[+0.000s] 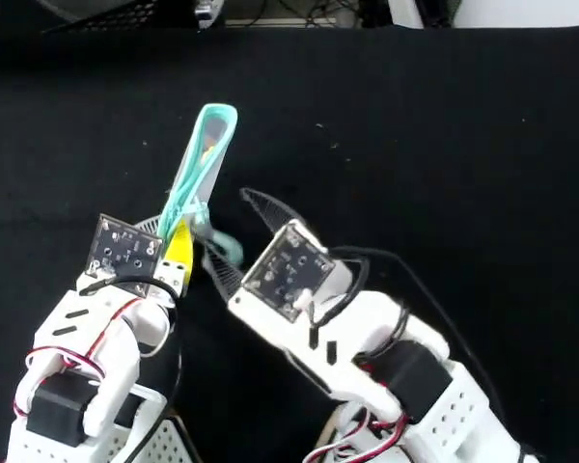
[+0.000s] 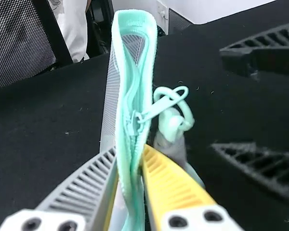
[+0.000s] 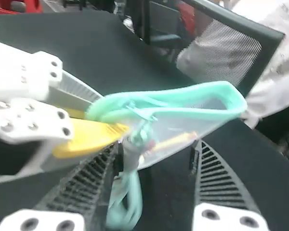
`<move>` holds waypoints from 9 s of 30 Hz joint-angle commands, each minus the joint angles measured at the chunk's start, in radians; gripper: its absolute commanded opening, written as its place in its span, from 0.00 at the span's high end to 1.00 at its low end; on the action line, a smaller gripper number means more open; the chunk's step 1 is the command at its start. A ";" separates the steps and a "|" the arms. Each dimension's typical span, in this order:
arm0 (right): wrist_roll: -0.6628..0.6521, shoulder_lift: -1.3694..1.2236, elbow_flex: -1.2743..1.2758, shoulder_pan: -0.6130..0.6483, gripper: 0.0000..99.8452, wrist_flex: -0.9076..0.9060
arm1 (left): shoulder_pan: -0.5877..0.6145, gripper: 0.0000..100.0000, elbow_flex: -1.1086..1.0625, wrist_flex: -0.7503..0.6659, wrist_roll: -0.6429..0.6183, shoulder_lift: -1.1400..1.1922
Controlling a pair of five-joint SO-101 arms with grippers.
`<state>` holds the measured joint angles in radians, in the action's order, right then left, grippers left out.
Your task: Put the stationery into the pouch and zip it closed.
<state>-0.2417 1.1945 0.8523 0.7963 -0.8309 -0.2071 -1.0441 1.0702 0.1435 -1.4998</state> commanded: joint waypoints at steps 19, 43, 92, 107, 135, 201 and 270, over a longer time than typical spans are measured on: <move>-0.002 -0.148 -0.085 0.015 0.91 0.129 | 0.024 0.97 -0.042 -0.002 -0.002 0.017; -0.002 -0.150 -0.077 -0.133 0.98 0.178 | 0.022 0.97 -0.038 -0.002 -0.002 0.017; -0.048 -0.243 -0.113 -0.137 0.99 0.242 | 0.022 0.97 -0.042 0.003 -0.002 0.017; 0.020 -0.272 -0.110 -0.275 0.99 0.338 | 0.022 0.97 -0.042 0.006 -0.002 0.017; 0.049 -0.406 -0.163 -0.419 0.99 0.479 | 0.022 0.97 -0.070 0.005 0.005 0.017; 0.046 -0.047 0.039 -0.743 0.96 -0.089 | 0.275 0.97 0.259 0.077 0.098 0.032; -0.109 0.680 0.627 -0.967 0.96 -0.351 | 0.423 0.99 0.558 0.302 0.143 0.600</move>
<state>-0.3445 1.8067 1.4661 -0.1626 -1.1807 0.0614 -0.3276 1.4154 0.2816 -0.8585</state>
